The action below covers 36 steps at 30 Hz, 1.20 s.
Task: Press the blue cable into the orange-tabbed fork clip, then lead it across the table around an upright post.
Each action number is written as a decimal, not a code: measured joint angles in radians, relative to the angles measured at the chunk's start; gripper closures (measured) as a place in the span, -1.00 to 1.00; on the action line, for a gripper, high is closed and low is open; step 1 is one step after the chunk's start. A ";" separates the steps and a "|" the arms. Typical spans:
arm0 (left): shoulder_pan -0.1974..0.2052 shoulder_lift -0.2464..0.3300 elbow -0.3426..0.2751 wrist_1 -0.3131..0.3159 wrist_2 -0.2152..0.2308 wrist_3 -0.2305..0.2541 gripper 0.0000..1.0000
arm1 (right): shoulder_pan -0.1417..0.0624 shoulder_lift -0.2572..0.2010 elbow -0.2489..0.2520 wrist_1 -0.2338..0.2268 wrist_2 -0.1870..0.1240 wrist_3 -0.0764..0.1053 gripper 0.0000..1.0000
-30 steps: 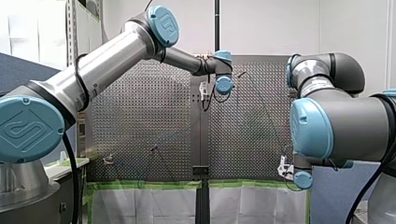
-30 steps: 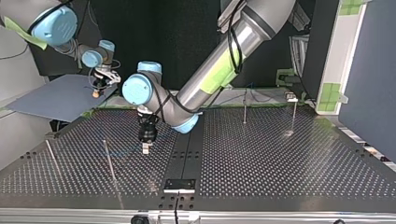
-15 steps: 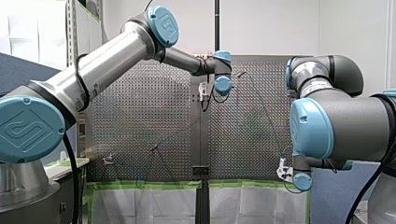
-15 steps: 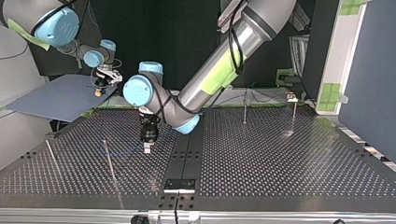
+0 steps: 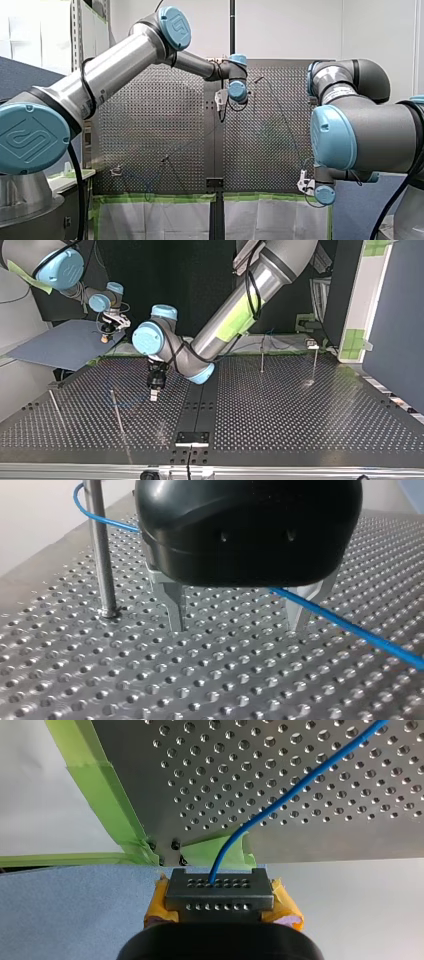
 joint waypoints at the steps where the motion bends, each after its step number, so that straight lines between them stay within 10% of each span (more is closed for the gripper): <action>1: -0.001 0.000 0.000 -0.007 -0.004 -0.008 -1.00 | 0.000 0.000 -0.001 0.000 0.001 0.000 1.00; 16: 0.004 0.034 0.000 -0.088 -0.042 -0.144 -1.00 | -0.001 0.000 -0.004 0.018 0.004 -0.014 1.00; 36: 0.031 0.076 -0.095 -0.076 0.115 -0.333 -1.00 | 0.003 0.000 -0.005 0.030 0.005 -0.023 1.00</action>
